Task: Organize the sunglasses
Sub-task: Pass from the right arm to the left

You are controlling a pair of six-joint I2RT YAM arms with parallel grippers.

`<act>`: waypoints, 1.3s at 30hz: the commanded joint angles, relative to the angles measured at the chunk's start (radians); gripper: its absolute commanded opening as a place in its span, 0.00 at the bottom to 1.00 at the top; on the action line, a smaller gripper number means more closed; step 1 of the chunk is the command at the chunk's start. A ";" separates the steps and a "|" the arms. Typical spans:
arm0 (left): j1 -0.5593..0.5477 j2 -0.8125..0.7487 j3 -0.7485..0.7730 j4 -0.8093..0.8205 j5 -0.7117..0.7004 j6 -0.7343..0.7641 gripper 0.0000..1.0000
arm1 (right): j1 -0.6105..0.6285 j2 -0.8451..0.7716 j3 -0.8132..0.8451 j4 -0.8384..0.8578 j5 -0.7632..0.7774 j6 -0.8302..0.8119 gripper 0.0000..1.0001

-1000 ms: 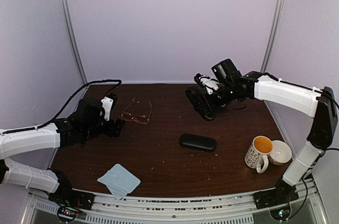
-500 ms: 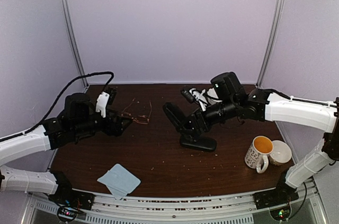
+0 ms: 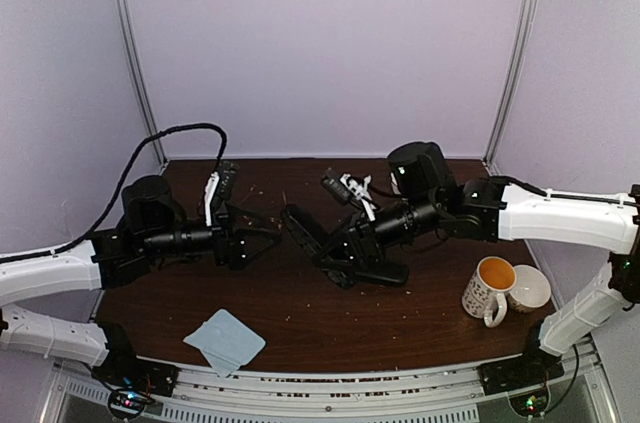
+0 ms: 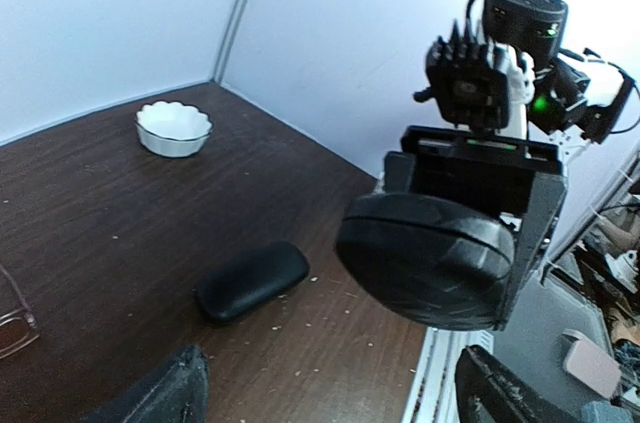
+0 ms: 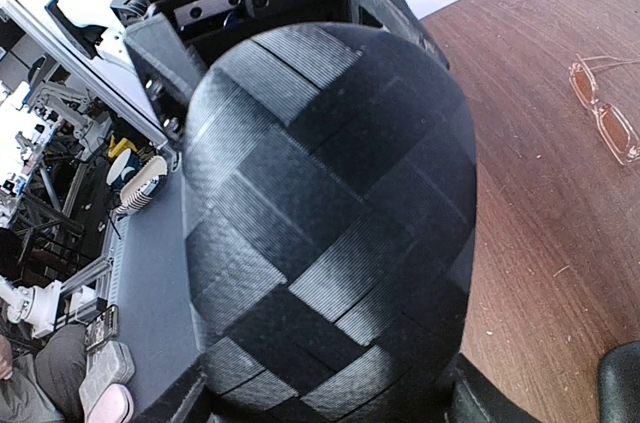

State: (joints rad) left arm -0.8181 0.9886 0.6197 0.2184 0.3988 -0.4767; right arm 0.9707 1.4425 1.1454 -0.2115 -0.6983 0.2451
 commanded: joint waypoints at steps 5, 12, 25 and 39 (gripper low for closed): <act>-0.052 0.089 0.064 0.206 0.195 -0.066 0.89 | 0.020 -0.035 0.025 0.065 -0.006 0.023 0.23; -0.069 0.130 0.077 0.275 0.204 -0.106 0.90 | 0.025 -0.049 0.030 0.086 -0.014 0.030 0.23; -0.069 0.179 0.079 0.382 0.238 -0.156 0.80 | 0.037 -0.057 0.027 0.125 -0.033 0.033 0.23; -0.069 0.197 0.086 0.408 0.272 -0.166 0.51 | 0.041 -0.057 0.026 0.134 -0.027 0.034 0.24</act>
State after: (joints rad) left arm -0.8818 1.1801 0.6765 0.5568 0.6411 -0.6445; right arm 1.0039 1.4166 1.1454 -0.1368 -0.7219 0.2699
